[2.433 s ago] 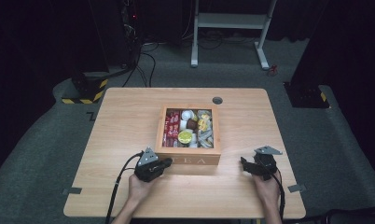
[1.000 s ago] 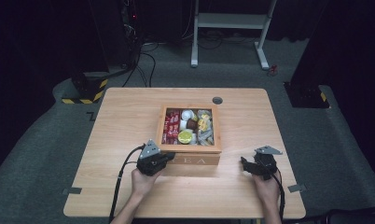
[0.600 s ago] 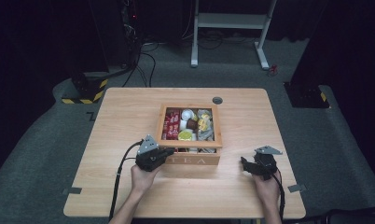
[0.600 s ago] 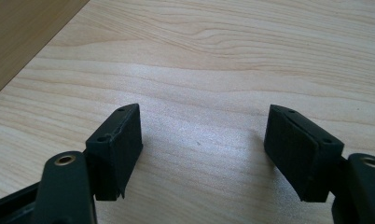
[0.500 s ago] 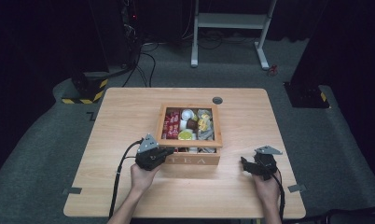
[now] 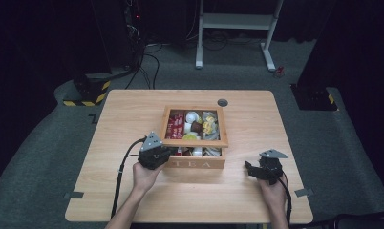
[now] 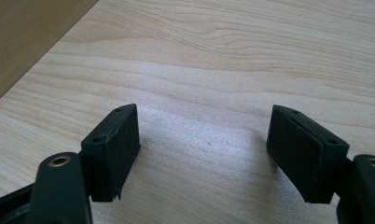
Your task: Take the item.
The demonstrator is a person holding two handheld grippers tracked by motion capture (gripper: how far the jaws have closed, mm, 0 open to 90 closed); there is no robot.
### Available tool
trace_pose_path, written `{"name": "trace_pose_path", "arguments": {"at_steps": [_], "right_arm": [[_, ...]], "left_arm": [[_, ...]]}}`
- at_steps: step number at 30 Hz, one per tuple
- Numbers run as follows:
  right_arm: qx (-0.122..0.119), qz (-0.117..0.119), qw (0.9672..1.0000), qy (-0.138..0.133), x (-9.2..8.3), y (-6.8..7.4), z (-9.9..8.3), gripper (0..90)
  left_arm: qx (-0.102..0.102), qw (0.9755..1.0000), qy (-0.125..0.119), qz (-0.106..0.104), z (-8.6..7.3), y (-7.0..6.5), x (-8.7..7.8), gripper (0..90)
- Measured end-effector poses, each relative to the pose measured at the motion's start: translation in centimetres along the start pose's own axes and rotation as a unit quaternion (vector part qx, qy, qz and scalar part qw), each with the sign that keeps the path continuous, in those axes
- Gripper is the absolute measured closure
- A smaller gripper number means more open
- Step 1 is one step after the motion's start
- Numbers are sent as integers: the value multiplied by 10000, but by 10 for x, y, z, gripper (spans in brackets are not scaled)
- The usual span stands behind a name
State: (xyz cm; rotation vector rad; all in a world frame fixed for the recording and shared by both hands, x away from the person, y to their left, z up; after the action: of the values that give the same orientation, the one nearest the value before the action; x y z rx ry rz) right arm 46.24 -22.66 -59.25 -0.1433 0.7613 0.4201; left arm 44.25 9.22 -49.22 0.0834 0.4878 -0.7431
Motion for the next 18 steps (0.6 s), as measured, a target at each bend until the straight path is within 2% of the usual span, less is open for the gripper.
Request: {"name": "trace_pose_path", "arguments": {"at_steps": [3, 9, 18], "right_arm": [[7, 5, 10000, 1, 0, 0, 0, 255], [1, -2, 10000, -5, 0, 0, 0, 254], [-14, -19, 10000, -15, 1, -1, 1, 269]], "left_arm": [[47, 10000, 4, 24, 5, 1, -1, 900], [-80, 9999, -136, -24, 17, 3, -3, 900], [-32, 9999, -77, -63, 29, 5, -6, 900]]}}
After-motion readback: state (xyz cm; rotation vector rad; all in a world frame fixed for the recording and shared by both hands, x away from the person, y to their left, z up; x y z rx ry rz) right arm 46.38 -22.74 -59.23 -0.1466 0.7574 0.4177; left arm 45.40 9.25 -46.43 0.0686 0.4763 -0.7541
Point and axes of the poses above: each handheld gripper's, and its own axes: x roughly forward along the jaws, z roughly out of its top, y roughly to its left, the point moved 10 cm from there along x, roughly forward along the jaws, and after that the axes turned 3 degrees about z, right-handed, at the moved point
